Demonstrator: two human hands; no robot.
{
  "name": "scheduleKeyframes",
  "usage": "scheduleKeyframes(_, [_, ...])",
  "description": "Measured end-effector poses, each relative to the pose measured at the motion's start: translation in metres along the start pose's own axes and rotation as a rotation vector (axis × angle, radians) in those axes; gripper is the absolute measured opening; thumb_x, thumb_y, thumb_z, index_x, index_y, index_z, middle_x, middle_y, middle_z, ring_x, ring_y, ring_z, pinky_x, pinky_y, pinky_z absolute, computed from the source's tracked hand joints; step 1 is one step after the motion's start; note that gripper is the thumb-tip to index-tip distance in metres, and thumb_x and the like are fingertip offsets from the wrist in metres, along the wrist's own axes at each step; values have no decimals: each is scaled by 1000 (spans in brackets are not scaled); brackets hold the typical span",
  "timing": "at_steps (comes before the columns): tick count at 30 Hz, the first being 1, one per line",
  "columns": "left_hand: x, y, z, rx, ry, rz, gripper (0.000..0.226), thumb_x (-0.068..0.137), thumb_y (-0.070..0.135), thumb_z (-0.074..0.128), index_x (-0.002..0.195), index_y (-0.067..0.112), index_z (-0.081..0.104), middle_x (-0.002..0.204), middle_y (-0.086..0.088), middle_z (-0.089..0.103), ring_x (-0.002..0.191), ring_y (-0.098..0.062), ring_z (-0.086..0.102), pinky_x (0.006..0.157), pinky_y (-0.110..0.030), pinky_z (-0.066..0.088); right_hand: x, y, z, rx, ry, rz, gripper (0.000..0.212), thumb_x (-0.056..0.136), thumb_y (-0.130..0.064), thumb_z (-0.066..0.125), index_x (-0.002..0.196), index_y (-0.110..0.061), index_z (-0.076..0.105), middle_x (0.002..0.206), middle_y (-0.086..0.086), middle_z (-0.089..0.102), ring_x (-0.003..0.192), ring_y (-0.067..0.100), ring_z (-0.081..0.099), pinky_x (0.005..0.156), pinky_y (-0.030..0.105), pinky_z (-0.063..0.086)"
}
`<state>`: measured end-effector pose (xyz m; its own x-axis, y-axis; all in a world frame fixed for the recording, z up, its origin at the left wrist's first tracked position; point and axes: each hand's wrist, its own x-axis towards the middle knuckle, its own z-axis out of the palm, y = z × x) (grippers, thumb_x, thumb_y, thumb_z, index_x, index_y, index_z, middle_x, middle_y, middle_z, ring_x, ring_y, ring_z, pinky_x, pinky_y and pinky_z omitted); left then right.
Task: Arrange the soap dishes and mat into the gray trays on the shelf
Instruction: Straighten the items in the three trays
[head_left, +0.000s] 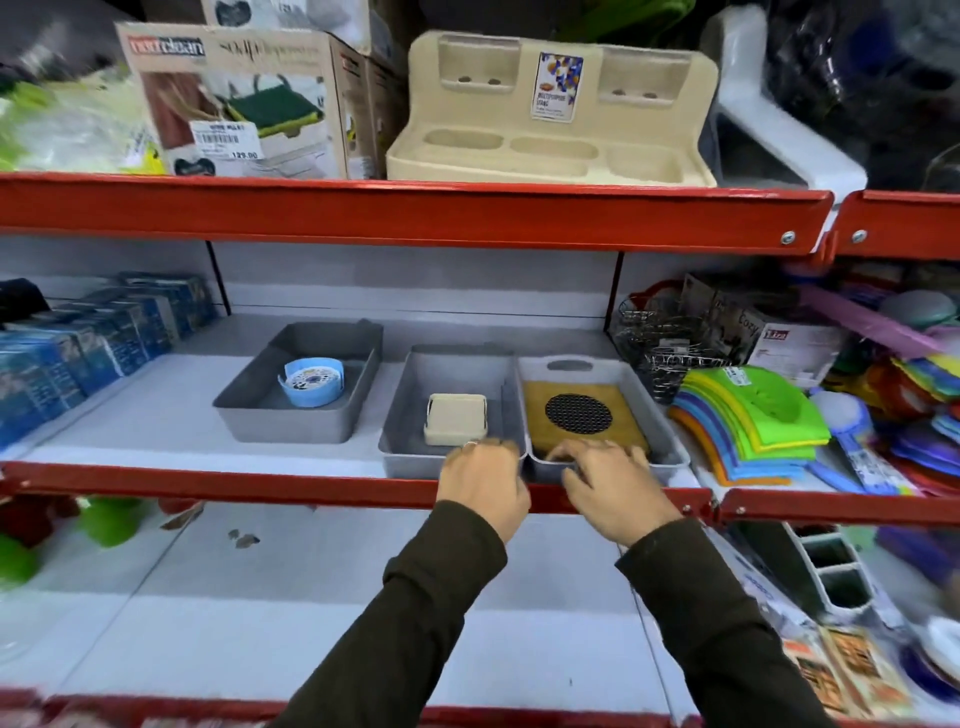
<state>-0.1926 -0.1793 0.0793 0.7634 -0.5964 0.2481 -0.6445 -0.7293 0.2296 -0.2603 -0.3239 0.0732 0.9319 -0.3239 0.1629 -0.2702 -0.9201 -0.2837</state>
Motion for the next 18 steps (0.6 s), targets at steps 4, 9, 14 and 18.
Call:
scheduleKeyframes(4, [-6,-9,-1,-20,-7,51,40,86,13,45,123,14,57,123,-12,63,114,-32,58,102,-38,45,-10,-8,1,-22,31,17,38,91,-30,40,126,-34,54,130,-5,57,124,22,47,107,47,24])
scheduleKeyframes(9, [18,-80,-32,134,71,-152,53,89,18,49,141,7,43,141,-16,49,133,-34,42,120,-44,27,-4,-44,10,69,105,-145,52,88,-21,42,138,-29,46,139,-6,49,132,17,40,110,38,20])
scheduleKeyframes(14, [18,-165,-51,161,-103,-356,52,87,11,47,138,4,44,140,-20,51,128,-38,49,110,-44,42,5,-87,27,14,-34,-234,52,87,-23,42,139,-26,46,139,1,55,129,22,48,109,40,23])
scheduleKeyframes(18, [-3,-170,-51,62,-76,-269,57,81,7,47,138,11,46,140,-14,51,127,-36,51,107,-45,45,2,-95,30,3,-34,-190,49,88,-24,42,137,-27,46,136,2,56,125,25,49,108,42,26])
